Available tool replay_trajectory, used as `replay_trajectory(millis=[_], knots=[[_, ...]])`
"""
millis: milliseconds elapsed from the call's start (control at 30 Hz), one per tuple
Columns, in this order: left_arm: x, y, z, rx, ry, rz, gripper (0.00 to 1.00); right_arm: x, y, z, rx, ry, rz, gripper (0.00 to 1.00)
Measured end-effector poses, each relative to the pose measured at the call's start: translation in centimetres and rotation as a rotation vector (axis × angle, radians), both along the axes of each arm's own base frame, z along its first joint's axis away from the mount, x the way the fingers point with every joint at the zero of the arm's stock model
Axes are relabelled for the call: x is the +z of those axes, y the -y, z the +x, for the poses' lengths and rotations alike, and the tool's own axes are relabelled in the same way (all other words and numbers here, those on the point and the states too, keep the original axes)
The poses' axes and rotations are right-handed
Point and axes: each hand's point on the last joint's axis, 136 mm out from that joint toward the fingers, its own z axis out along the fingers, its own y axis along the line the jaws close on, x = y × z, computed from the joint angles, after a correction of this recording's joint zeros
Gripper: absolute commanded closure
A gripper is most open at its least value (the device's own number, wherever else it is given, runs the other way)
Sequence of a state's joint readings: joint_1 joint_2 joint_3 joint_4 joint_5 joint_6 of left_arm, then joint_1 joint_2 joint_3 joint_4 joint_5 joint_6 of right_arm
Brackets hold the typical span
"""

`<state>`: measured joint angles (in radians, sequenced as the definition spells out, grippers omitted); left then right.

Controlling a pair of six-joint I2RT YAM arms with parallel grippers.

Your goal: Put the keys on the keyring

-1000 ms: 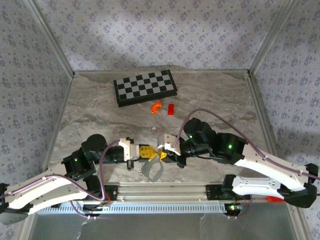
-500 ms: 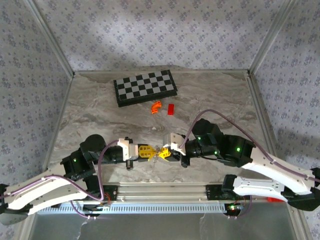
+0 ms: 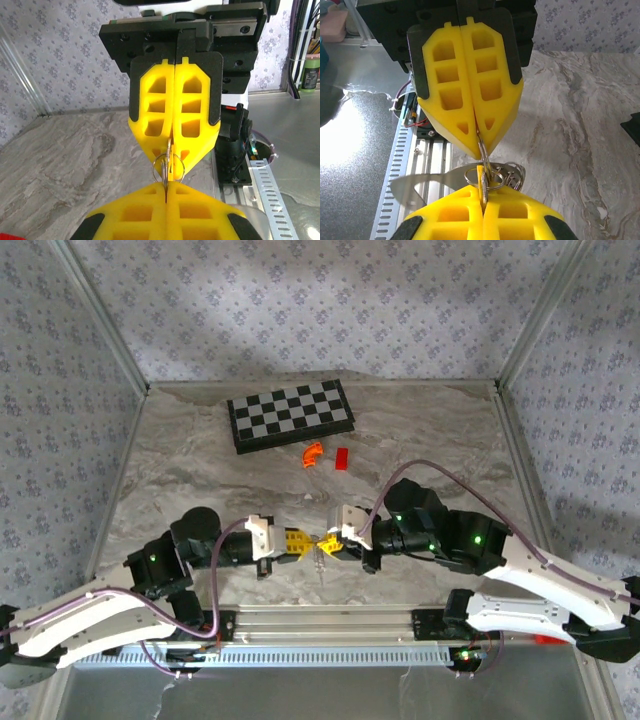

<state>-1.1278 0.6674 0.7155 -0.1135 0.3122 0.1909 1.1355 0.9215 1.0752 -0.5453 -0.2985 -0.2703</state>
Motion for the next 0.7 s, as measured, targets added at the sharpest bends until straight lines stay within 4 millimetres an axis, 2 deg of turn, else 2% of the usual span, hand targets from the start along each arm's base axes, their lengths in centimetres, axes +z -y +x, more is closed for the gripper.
replay_trajectory(millis=[133, 300, 700], knots=[[-0.1, -0.1, 0.2, 0.013, -0.003, 0.020, 1.00, -0.2, 0.2, 0.3, -0.017, 0.005, -0.011, 1.00], [-1.5, -0.1, 0.4, 0.021, -0.024, 0.076, 1.00, -0.3, 0.3, 0.5, -0.026, 0.016, -0.021, 1.00], [-1.5, 0.0, 0.5, 0.026, -0.023, 0.095, 1.00, -0.8, 1.1, 1.0, -0.045, 0.076, -0.117, 1.00]])
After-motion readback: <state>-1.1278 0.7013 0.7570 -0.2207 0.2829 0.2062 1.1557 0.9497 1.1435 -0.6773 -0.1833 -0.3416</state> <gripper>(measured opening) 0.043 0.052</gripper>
